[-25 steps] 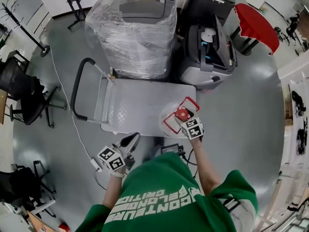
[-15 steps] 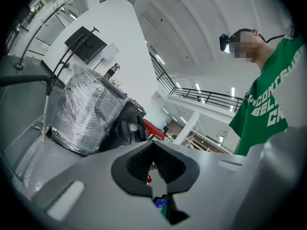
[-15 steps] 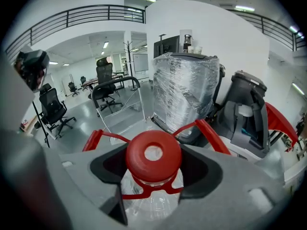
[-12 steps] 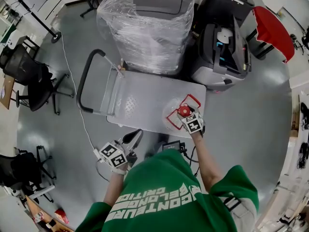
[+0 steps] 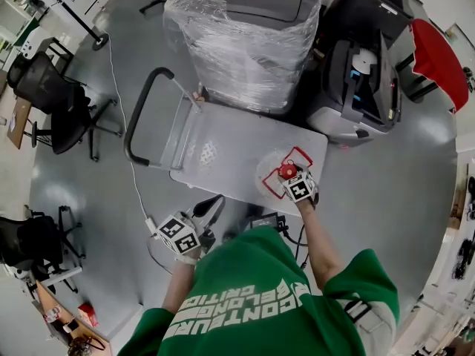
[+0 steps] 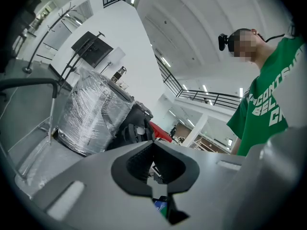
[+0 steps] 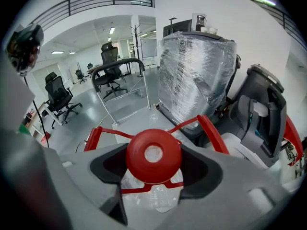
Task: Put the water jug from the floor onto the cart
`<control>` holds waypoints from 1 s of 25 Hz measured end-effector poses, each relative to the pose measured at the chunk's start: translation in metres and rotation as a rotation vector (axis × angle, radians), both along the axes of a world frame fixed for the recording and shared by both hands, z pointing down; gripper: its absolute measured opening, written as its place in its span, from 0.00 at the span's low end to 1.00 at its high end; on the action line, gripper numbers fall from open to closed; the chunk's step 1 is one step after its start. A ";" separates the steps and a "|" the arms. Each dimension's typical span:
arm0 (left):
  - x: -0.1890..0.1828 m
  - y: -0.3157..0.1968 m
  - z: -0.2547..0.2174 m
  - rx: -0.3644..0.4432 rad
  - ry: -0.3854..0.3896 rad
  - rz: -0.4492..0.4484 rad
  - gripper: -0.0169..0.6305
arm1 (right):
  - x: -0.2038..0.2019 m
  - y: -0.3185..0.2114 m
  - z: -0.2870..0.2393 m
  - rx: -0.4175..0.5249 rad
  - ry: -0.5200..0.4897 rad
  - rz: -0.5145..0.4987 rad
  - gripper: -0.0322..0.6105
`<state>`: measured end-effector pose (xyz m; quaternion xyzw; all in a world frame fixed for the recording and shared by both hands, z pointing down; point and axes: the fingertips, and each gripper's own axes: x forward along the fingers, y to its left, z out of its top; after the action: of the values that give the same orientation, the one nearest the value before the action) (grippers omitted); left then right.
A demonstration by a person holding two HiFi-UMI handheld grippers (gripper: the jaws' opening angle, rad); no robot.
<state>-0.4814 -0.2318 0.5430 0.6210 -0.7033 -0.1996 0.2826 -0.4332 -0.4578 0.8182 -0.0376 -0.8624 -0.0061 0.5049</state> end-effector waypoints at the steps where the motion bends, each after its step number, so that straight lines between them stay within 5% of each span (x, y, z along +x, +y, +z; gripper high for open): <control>1: -0.001 -0.001 -0.001 -0.002 0.001 -0.009 0.05 | 0.001 -0.001 0.006 -0.001 0.016 -0.004 0.51; 10: -0.015 -0.003 0.001 -0.009 0.003 -0.070 0.05 | 0.002 -0.017 0.055 0.004 0.152 -0.025 0.51; 17: -0.024 -0.005 0.001 -0.023 0.006 -0.107 0.05 | -0.017 -0.019 0.079 -0.011 0.145 -0.085 0.51; 21: -0.026 -0.008 0.003 -0.022 0.002 -0.111 0.05 | 0.006 -0.030 0.097 0.015 0.291 -0.047 0.51; 25: -0.027 -0.012 0.002 -0.028 -0.004 -0.112 0.05 | 0.003 -0.034 0.109 0.027 0.300 -0.066 0.51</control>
<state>-0.5086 -0.2441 0.5448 0.5770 -0.7403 -0.2041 0.2781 -0.4297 -0.4917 0.9272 -0.0595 -0.7753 -0.0286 0.6282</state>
